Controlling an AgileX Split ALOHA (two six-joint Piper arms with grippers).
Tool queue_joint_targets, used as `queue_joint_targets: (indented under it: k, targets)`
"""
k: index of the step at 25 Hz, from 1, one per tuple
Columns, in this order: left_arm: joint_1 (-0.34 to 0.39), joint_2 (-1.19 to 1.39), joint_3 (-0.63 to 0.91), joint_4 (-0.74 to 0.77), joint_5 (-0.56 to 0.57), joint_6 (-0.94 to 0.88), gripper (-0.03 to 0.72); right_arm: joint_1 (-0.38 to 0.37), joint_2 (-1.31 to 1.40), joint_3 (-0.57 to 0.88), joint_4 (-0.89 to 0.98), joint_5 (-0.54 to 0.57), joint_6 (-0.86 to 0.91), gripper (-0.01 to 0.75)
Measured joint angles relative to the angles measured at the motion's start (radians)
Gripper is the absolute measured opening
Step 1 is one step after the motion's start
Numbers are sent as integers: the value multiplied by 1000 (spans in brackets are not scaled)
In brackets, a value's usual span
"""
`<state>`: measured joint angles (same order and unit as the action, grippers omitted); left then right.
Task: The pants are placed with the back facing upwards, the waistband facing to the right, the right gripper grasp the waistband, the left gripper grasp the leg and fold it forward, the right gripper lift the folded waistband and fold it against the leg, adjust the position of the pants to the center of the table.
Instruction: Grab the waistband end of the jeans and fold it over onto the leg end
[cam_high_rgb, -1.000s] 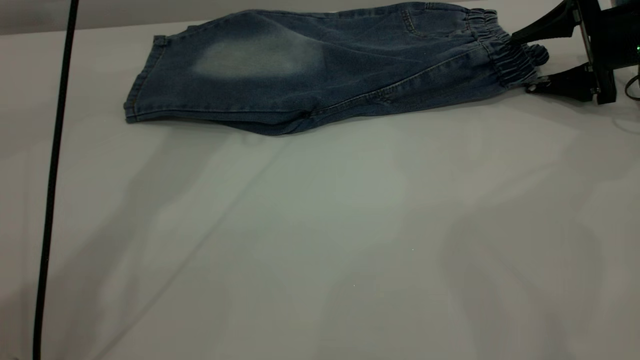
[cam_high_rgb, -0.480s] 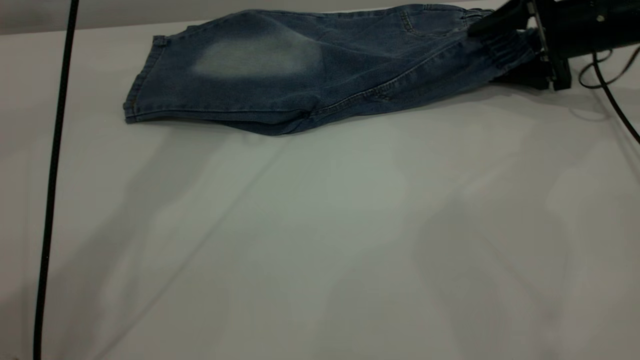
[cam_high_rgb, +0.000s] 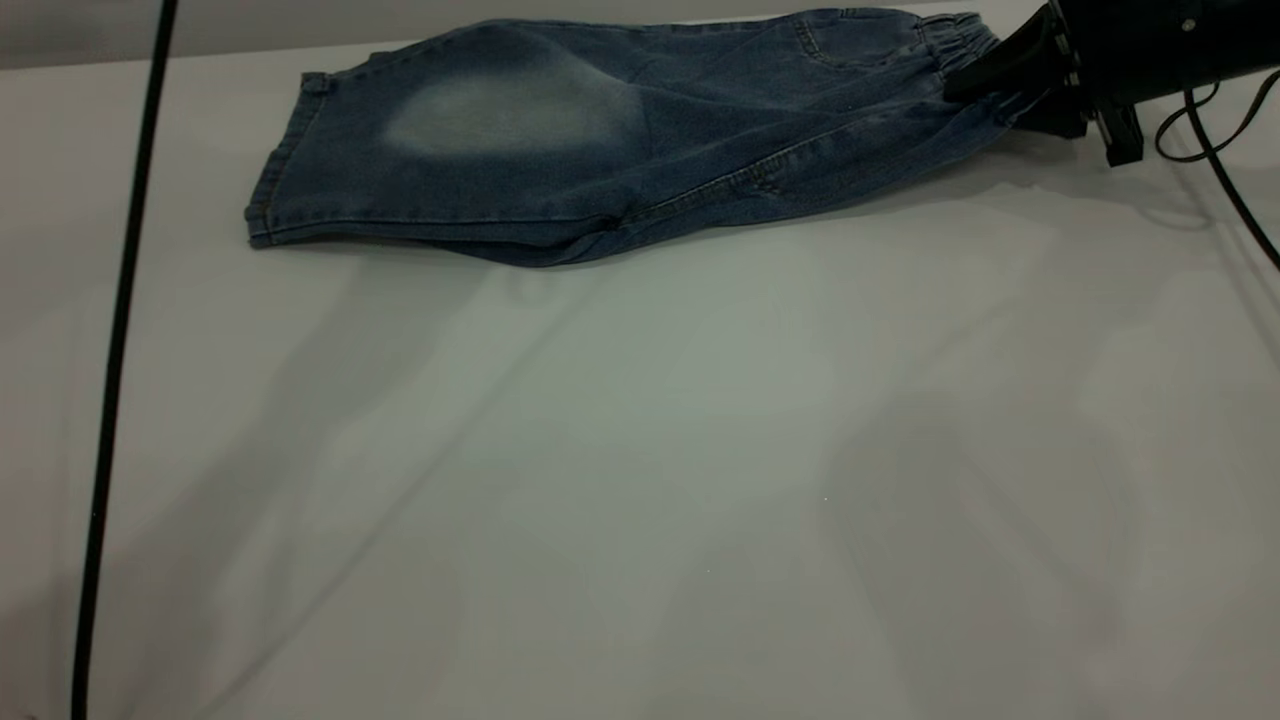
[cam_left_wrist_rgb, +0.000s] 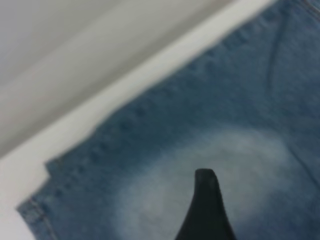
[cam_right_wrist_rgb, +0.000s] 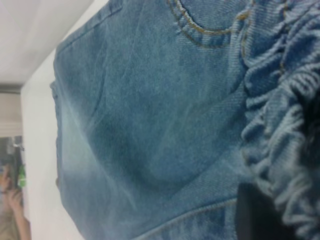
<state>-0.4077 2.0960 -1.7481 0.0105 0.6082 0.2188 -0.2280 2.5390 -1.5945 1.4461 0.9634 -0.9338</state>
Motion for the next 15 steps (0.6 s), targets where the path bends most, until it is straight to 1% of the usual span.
queue_joint_targets:
  k: [3,7,10,15]
  targets:
    - [-20,16,-35,-26,36,0,503,0,-23,0,-21,-23,1,91]
    - [-33,80,-137,-68,100,-2,503,0,-46,0,-88,-46,26,92]
    - [-46,159,-253,-77,177,-2,503,0,-59,0,-125,-49,42,92]
    - [-65,326,-495,-93,320,-28,503,0,-85,0,-144,-49,54,92]
